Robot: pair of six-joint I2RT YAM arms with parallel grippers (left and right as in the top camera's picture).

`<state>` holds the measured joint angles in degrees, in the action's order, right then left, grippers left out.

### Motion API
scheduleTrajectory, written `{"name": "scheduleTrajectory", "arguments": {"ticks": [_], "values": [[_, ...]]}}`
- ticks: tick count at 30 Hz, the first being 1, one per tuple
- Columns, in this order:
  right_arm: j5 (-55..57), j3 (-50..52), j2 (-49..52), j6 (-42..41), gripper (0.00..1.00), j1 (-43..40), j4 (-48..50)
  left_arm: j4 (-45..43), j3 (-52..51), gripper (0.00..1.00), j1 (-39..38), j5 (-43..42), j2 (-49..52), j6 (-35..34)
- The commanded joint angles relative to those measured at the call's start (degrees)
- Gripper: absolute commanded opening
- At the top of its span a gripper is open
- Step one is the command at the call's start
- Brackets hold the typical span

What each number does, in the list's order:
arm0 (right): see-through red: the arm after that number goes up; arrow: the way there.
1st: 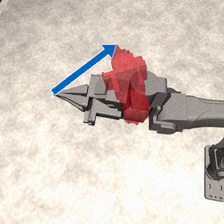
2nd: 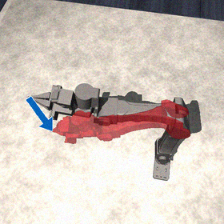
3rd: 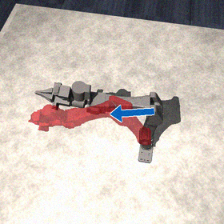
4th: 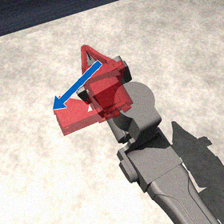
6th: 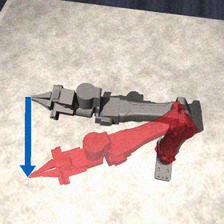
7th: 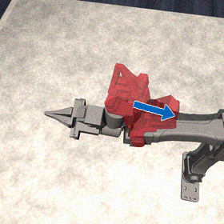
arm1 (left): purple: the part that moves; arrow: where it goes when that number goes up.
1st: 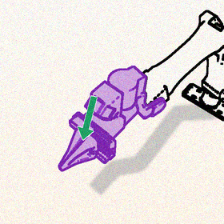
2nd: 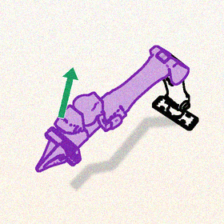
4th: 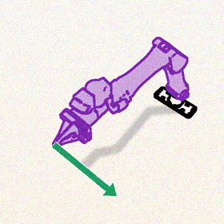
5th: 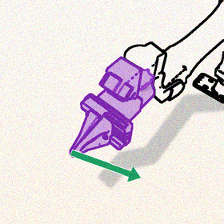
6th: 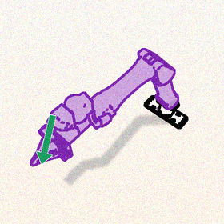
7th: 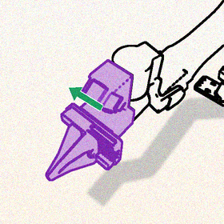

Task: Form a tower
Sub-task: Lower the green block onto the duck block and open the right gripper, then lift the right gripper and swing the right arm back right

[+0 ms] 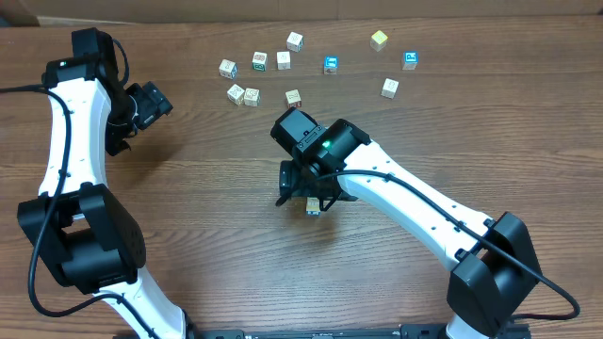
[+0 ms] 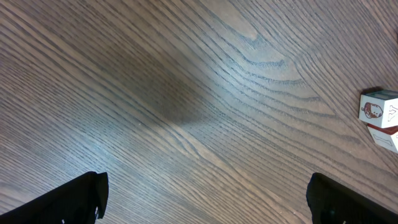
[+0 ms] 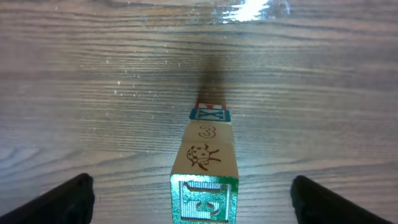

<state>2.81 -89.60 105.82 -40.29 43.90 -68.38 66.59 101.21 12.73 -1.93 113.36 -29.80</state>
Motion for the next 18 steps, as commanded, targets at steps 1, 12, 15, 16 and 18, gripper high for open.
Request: {"name": "scheduleTrajectory", "arguments": {"ticks": [1,12,15,16,18], "values": [[0.7,0.3,-0.2,-0.9,1.00,-0.3,0.4,0.0,1.1,1.00,-0.4,0.0,-1.3,0.7],[2.3,0.3,-0.2,-1.9,0.94,0.1,0.5,0.0,1.1,0.99,-0.4,0.0,-1.3,0.7],[2.3,0.3,-0.2,-1.9,1.00,0.1,1.3,0.0,1.1,1.00,-0.4,0.0,-1.3,0.7],[2.3,0.3,-0.2,-1.9,1.00,0.1,1.7,0.0,1.1,1.00,-0.4,0.0,-1.3,0.7],[2.5,0.3,-0.2,-1.9,1.00,-0.1,2.3,0.0,1.1,1.00,-0.4,0.0,-1.3,0.7]]}}
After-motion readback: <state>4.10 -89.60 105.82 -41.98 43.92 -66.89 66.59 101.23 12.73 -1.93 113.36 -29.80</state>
